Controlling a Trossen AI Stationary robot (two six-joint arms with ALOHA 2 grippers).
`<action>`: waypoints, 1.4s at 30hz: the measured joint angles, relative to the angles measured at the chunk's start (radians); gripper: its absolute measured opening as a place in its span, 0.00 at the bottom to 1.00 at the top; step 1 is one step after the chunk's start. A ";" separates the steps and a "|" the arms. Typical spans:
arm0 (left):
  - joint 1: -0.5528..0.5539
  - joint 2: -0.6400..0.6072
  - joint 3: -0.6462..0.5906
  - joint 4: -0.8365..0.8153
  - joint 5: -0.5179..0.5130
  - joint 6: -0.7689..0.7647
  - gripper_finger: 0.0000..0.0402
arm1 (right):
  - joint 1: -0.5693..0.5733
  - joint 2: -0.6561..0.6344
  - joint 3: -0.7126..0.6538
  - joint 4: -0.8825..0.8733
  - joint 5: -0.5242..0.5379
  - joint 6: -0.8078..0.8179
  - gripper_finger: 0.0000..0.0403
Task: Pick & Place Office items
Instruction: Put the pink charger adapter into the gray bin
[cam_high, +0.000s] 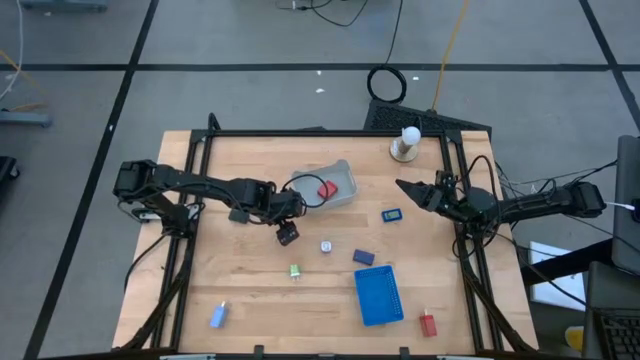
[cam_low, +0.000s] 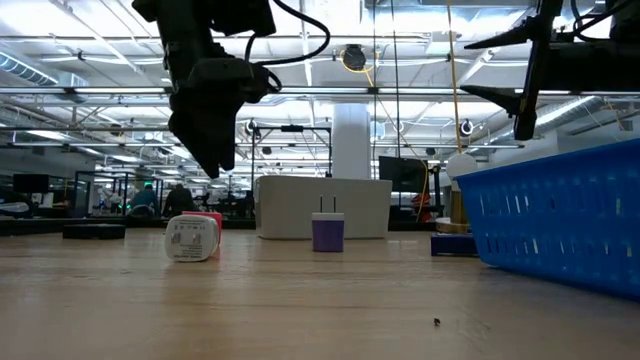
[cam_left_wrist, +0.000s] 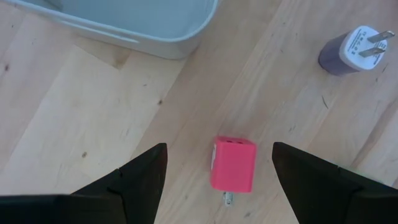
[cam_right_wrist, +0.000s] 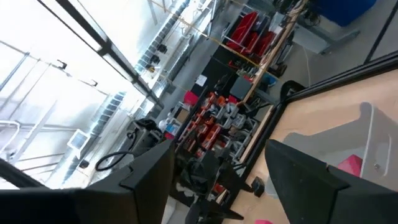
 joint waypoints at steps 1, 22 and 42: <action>0.000 0.000 0.000 0.000 0.000 0.000 0.73 | 0.000 0.000 0.000 0.000 0.000 0.000 0.60; -0.076 0.000 -0.131 0.101 0.027 -0.089 0.73 | 0.000 0.000 0.000 -0.001 0.002 -0.003 0.60; -0.075 0.000 -0.237 0.218 0.016 -0.090 0.73 | 0.000 0.000 0.000 0.007 0.003 0.000 0.60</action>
